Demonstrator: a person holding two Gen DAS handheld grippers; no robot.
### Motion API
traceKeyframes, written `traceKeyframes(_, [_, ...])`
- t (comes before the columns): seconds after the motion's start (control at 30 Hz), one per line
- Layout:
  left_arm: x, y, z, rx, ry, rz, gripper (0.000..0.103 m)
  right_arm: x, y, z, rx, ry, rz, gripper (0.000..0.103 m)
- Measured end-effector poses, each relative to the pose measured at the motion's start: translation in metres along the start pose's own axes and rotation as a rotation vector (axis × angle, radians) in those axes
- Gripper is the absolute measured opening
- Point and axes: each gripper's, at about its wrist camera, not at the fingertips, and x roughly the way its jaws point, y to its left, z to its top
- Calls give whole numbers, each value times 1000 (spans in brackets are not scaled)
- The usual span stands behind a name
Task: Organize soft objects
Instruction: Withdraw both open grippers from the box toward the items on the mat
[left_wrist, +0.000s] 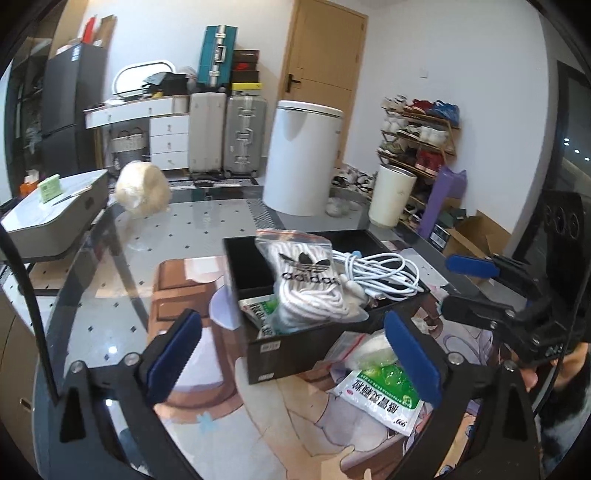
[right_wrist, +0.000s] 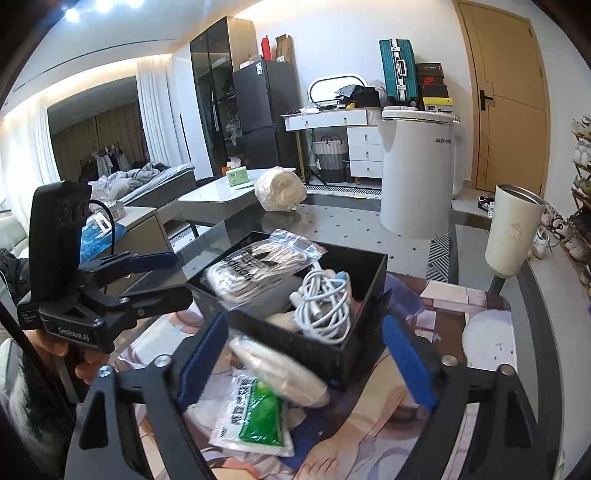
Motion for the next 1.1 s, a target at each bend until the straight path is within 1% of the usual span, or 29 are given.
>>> traceKeyframes(0.07, [-6, 0, -4, -19, -19, 12, 103, -4, 3, -3, 11, -1, -17, 94])
traceKeyframes(0.13, [-11, -1, -9, -37, -23, 4, 103, -7, 6, -8, 17, 7, -30, 98])
traceKeyframes(0.23, [-15, -7, -14, -25, -30, 0, 103, -11, 9, -14, 25, 19, -36, 102])
traceKeyframes(0.4, [-21, -11, -24, -24, -36, 24, 103, -16, 13, -27, 36, 36, -59, 102])
traceKeyframes(0.5, [-22, -12, -31, -38, -35, 29, 103, -15, 13, -33, 58, 48, -52, 102])
traceKeyframes(0.6, [-20, -13, -37, -22, -27, 60, 103, -12, 12, -38, 78, 71, -65, 102])
traceKeyframes(0.7, [-18, -12, -42, -21, -16, 82, 103, -10, 8, -41, 115, 78, -53, 102])
traceKeyframes(0.87, [-15, -10, -49, -26, -5, 90, 103, -4, 5, -43, 165, 91, -49, 102])
traceKeyframes(1.1, [-16, -5, -56, -40, -4, 82, 103, 6, 7, -44, 178, 111, -46, 102])
